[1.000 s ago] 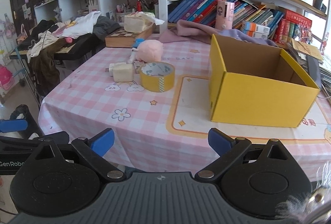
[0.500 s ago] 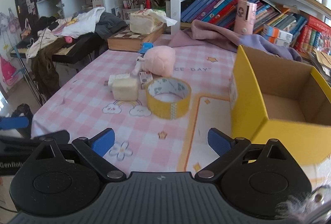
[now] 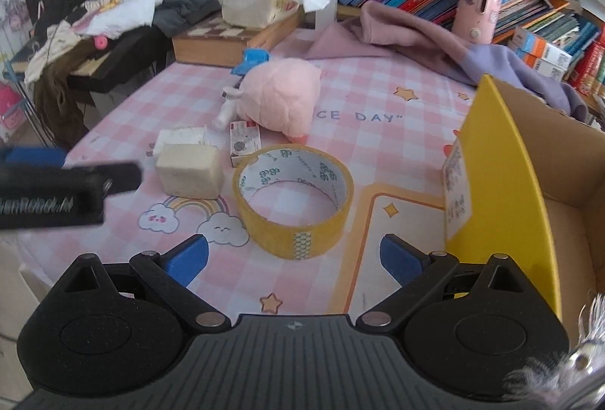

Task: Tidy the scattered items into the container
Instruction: 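Grasp the cream block with the left tool while the right tool approaches the tape roll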

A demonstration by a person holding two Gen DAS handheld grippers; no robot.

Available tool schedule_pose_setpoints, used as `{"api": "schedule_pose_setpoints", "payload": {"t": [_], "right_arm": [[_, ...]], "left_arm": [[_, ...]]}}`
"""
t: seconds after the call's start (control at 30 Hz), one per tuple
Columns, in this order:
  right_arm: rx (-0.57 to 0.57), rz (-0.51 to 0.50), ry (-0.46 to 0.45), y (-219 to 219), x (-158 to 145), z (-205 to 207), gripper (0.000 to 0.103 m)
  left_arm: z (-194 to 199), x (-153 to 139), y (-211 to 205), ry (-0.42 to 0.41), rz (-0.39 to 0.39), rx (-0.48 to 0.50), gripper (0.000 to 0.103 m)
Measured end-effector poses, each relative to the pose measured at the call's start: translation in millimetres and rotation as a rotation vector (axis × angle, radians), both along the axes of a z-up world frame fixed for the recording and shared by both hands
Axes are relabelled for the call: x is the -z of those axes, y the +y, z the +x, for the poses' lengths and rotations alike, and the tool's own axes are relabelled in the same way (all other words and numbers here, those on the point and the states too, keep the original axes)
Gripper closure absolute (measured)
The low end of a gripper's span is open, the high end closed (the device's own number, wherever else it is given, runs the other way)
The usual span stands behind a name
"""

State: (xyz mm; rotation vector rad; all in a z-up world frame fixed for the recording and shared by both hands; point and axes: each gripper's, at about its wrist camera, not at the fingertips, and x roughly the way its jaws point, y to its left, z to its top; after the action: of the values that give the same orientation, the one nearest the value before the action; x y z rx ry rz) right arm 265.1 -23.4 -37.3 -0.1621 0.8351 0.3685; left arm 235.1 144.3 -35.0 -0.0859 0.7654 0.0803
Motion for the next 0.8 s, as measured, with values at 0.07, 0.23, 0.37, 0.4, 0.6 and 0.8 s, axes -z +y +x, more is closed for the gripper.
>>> {"api": "schedule_pose_setpoints", "payload": {"t": [0.07,0.23,0.37,0.4,0.6,0.8], "right_arm": [[-0.005,-0.017,0.013,3.8,6.1,8.3,0.004],[-0.015,-0.046,0.037,10.3,17.7,25.9,0.003],[-0.024,-0.059,0.047,13.3,23.8,35.9,0.003],[-0.025,-0.061,0.047,13.7,24.6,38.1,0.003],[-0.028,-0.067,0.055,16.8,29.6,49.9,0.003],[-0.034,-0.059,0.066,21.0,33.8,59.3,0.003]], "left_arm": [[15.1,4.7,-2.4,0.021,-0.015,0.02,0.011],[43.7,19.9,-8.7,0.084,-0.06,0.041,0.011],[59.7,30.7,-9.4,0.129,-0.09,0.016,0.014],[62.9,33.7,-9.2,0.14,-0.101,0.009,0.017],[72.4,46.0,-6.0,0.178,-0.141,-0.031,0.04],[67.0,44.8,-0.9,0.16,-0.163,-0.01,0.055]]}}
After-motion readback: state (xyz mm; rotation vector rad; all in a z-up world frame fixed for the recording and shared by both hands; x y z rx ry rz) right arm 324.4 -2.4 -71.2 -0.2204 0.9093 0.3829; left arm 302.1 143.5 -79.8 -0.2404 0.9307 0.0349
